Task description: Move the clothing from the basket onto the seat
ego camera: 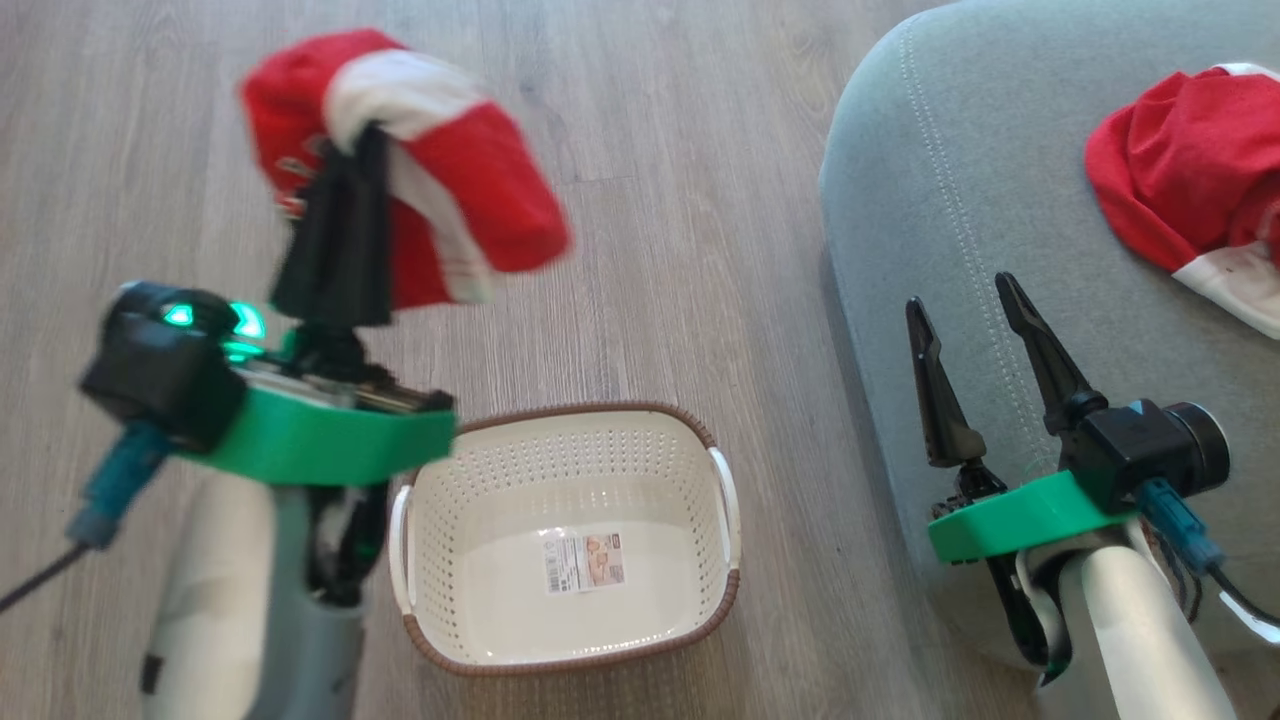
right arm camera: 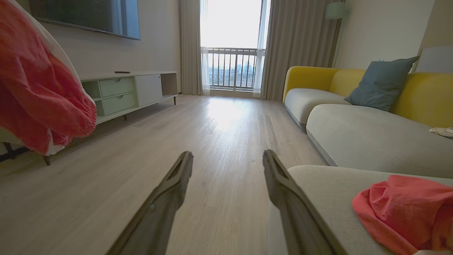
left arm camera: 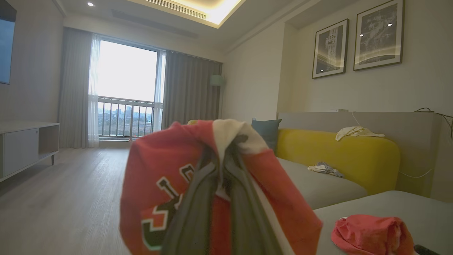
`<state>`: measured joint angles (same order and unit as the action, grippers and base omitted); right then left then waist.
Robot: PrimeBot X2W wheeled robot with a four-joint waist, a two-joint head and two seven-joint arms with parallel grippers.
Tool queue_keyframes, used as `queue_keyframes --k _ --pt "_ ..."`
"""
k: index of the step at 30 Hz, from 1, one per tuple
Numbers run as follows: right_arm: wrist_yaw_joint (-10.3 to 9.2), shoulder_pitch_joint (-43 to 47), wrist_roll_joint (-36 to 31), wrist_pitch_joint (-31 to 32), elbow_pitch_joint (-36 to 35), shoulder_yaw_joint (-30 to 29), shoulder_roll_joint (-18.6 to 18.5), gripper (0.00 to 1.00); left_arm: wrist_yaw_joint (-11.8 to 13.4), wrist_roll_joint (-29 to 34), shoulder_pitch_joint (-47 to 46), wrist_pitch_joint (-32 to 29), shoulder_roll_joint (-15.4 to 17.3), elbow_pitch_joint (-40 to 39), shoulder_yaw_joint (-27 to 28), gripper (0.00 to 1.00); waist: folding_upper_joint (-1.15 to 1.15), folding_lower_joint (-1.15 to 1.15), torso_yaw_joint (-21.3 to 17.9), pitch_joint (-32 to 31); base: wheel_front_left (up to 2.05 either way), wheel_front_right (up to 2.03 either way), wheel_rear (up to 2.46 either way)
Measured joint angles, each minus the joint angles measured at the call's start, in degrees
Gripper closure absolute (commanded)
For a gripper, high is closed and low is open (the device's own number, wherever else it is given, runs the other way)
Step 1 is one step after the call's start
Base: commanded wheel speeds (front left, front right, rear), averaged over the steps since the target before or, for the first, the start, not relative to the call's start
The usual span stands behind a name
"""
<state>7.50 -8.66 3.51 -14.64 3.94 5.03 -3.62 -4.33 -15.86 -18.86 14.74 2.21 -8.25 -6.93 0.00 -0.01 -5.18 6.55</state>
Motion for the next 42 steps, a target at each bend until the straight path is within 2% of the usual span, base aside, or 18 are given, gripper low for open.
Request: queue_keyframes --k 6,12,16,27,36,42 --pt "0.00 -0.01 0.00 0.01 0.01 0.10 0.00 0.00 -0.60 0.14 0.30 0.00 0.00 0.96 -6.47 1.00 0.00 0.00 0.63 0.37 0.00 0.00 0.00" --pt "0.00 -0.02 0.01 0.01 0.21 0.62 0.01 0.00 -2.49 0.91 0.98 0.00 0.07 5.73 -13.38 1.00 0.00 0.00 0.50 0.41 0.00 0.00 0.00" --pt "0.00 -0.02 0.01 0.01 0.27 0.60 0.01 0.00 -2.61 0.89 1.82 -0.01 0.18 7.60 -15.17 1.00 0.00 0.00 0.29 0.36 0.00 0.00 0.00" --pt "0.00 -0.02 0.00 0.01 0.64 1.83 -0.25 0.00 -3.07 0.56 1.82 -0.01 0.15 7.56 -15.07 1.00 0.00 0.00 -0.22 -0.07 0.00 0.00 0.00" --pt "0.00 0.02 0.60 0.01 -1.71 8.62 -4.02 0.00 -3.07 0.59 1.81 -0.01 0.15 7.53 -13.21 1.00 0.00 0.01 -0.86 -0.11 0.00 0.00 0.00" --pt "0.00 0.19 1.85 0.01 -4.63 17.81 -7.67 0.00 -3.07 0.74 1.78 -0.01 0.15 7.54 -13.01 1.00 0.00 0.00 -0.76 0.19 0.00 0.00 0.00"
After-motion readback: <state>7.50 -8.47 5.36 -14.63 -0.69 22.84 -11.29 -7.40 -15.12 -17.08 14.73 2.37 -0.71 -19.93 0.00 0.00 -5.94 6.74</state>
